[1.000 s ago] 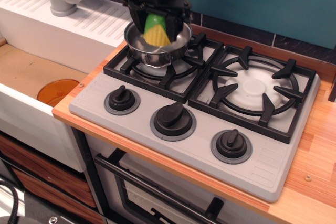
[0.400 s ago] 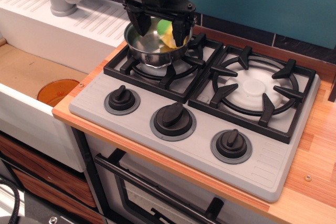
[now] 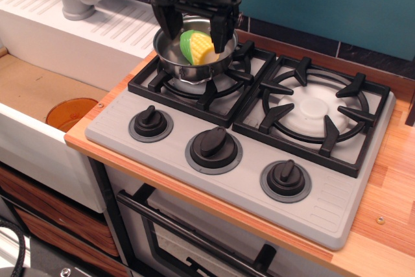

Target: Put corncob in pot or pan an put pot or pan on stove

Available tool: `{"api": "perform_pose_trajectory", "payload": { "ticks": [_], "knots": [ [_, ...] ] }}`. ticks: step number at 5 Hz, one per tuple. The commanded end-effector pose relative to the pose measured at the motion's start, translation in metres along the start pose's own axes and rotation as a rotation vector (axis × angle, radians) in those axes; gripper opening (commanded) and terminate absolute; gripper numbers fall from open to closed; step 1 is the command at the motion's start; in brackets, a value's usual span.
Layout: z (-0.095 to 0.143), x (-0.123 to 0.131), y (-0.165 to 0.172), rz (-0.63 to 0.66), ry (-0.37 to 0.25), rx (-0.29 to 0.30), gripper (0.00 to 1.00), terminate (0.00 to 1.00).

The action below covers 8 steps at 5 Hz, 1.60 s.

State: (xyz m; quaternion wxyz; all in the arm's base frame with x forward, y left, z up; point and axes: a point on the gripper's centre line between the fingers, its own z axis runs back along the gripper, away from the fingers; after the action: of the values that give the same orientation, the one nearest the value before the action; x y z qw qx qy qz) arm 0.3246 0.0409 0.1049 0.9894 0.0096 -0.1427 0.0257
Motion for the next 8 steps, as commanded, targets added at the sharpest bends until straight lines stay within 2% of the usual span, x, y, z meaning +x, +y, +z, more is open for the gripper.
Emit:
{"api": "perform_pose_trajectory", "payload": {
  "ticks": [1,2,3,4,5,7,8],
  "knots": [
    [0.021,0.016,-0.001,-0.005,-0.078,0.009,1.0,0.0],
    [0.021,0.016,-0.001,-0.005,-0.078,0.009,1.0,0.0],
    [0.016,0.005,-0.023,0.035,-0.082,0.063,1.0,0.0],
    [0.011,0.0,-0.044,0.082,-0.102,0.045,1.0,0.0],
    [0.008,0.001,-0.051,0.096,-0.114,0.048,1.0,0.0],
    [0.004,0.016,-0.042,0.054,-0.184,0.07,1.0,0.0],
    [0.006,0.021,-0.037,0.04,-0.188,0.071,1.0,0.0]
  ]
}}
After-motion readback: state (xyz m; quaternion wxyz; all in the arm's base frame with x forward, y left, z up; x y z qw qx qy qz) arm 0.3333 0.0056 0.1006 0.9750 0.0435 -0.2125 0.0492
